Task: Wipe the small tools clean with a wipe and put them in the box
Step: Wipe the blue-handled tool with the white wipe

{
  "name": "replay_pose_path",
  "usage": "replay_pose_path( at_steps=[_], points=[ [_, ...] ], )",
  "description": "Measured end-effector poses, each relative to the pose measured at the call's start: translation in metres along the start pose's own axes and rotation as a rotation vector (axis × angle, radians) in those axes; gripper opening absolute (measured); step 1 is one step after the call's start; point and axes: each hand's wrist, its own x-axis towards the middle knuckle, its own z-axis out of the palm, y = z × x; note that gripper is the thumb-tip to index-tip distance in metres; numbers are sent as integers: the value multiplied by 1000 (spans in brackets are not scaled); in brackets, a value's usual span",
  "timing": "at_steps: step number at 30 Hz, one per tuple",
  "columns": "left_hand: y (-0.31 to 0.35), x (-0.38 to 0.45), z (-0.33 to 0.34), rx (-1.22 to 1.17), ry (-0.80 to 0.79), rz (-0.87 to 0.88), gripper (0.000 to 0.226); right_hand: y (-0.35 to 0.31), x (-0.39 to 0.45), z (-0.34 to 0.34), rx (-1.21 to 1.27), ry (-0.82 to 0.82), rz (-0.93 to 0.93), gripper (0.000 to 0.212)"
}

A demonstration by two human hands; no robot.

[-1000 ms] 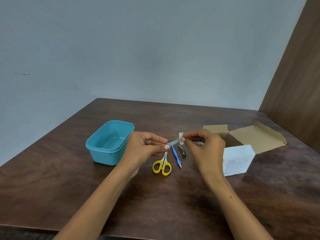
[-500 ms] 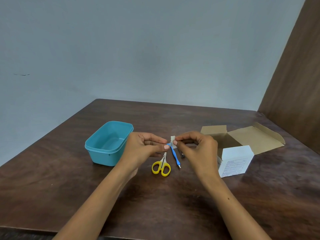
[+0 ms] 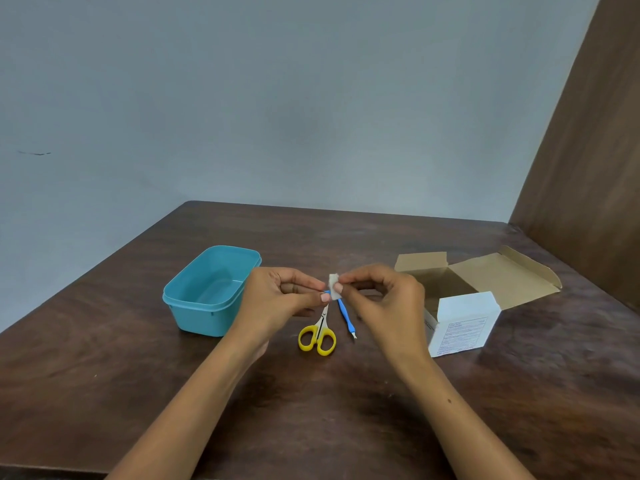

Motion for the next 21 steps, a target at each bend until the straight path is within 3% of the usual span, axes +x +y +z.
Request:
replay_pose_path(
  at_steps=[3, 10, 21],
  points=[
    [-1, 0, 0, 28, 0, 65, 17, 1, -1, 4, 11, -47, 53, 12],
    [-3, 1, 3, 178, 29, 231, 15, 1, 3, -2, -19, 20, 156, 17],
    [-7, 5, -2, 147, 65, 170, 15, 8, 4, -8, -103, 176, 126, 7]
  ],
)
